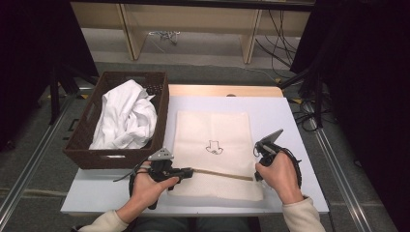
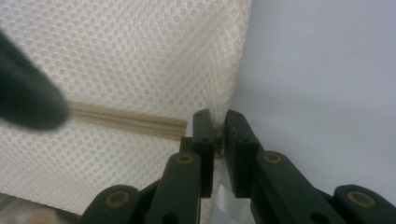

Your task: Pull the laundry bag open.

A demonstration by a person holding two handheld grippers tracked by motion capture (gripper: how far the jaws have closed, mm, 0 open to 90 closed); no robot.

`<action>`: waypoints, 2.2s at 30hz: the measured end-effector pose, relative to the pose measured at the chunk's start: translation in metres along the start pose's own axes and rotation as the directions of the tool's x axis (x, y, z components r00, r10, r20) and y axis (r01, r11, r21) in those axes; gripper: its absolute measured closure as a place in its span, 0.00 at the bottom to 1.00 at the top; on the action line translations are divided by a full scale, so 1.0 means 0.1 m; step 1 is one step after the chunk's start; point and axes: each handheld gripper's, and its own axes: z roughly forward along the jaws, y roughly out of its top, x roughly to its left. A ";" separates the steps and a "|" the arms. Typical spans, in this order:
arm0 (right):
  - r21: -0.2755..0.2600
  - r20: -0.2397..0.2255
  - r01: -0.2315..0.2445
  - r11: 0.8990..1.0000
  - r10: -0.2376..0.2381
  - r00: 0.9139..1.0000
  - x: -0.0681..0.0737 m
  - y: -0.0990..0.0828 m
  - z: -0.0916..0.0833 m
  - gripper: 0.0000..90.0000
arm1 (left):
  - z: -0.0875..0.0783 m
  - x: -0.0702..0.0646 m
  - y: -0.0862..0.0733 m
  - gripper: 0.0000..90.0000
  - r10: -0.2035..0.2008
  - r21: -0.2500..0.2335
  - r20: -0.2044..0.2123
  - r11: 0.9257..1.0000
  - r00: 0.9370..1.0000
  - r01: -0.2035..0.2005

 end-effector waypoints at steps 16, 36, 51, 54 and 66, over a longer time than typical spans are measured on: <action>0.041 0.006 -0.034 0.999 0.034 0.999 0.03 0.01 -0.02 0.94 | -0.08 0.06 -0.02 0.97 -0.012 -0.005 -0.018 1.000 1.000 0.012; 0.031 -0.003 -0.049 0.998 0.049 0.999 0.04 0.00 0.00 0.94 | -0.16 0.12 -0.07 0.97 -0.032 -0.011 -0.035 0.999 0.999 0.031; 0.015 0.016 0.017 1.000 -0.017 1.000 -0.01 0.01 0.03 0.94 | -0.27 0.21 -0.11 0.97 -0.048 -0.011 -0.051 0.999 0.998 0.047; 0.012 0.009 -0.031 0.999 0.030 0.999 0.03 0.01 0.03 0.94 | -0.29 0.22 -0.13 0.97 -0.053 -0.013 -0.057 0.999 0.997 0.053; -0.009 0.011 0.041 0.999 -0.041 0.999 -0.02 0.01 0.06 0.94 | -0.37 0.29 -0.17 0.97 -0.062 -0.020 -0.083 0.998 0.995 0.061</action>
